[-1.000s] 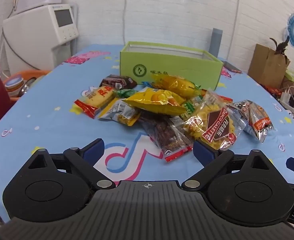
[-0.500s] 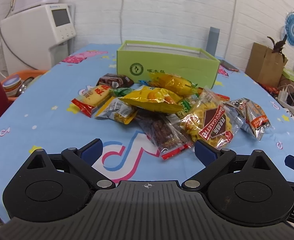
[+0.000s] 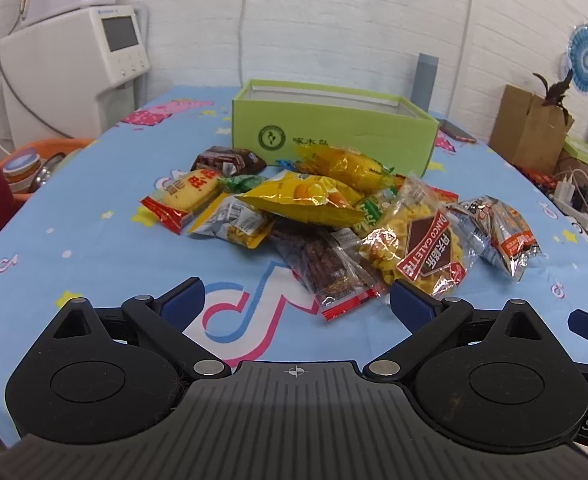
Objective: Organize snacks
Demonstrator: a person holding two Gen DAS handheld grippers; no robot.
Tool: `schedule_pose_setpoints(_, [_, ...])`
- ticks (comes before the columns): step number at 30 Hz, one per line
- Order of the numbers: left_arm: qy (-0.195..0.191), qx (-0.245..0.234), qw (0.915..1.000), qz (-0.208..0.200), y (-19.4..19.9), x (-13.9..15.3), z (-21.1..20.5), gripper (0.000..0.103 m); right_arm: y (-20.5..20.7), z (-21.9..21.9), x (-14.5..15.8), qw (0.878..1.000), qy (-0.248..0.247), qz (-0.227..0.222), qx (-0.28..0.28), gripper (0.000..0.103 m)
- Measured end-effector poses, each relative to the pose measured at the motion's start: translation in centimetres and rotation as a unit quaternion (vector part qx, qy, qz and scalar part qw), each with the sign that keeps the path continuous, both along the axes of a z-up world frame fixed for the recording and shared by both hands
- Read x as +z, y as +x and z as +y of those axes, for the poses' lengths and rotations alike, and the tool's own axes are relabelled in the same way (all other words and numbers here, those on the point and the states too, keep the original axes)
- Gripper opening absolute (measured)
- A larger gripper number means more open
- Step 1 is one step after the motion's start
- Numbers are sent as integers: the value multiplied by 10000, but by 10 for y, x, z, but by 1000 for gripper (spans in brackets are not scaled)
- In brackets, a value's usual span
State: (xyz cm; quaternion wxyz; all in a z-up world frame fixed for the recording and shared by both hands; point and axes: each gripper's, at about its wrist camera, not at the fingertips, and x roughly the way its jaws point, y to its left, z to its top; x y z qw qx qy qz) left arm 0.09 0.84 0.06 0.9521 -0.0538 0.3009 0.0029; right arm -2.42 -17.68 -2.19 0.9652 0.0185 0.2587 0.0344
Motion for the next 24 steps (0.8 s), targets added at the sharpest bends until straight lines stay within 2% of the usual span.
schedule_pose_setpoints(14, [-51, -21, 10000, -47, -2, 2, -1, 91, -1, -3, 1, 10000, 29, -40, -15, 93])
schedule_pose_setpoints(20, [-37, -100, 9999, 6, 7, 1, 1, 91, 8, -6, -1, 9999, 75, 16, -112, 93])
schedule_pose_setpoints(24, [-48, -92, 9999, 70, 13, 0, 8, 91, 12, -3, 0, 10000, 85, 20, 33, 93])
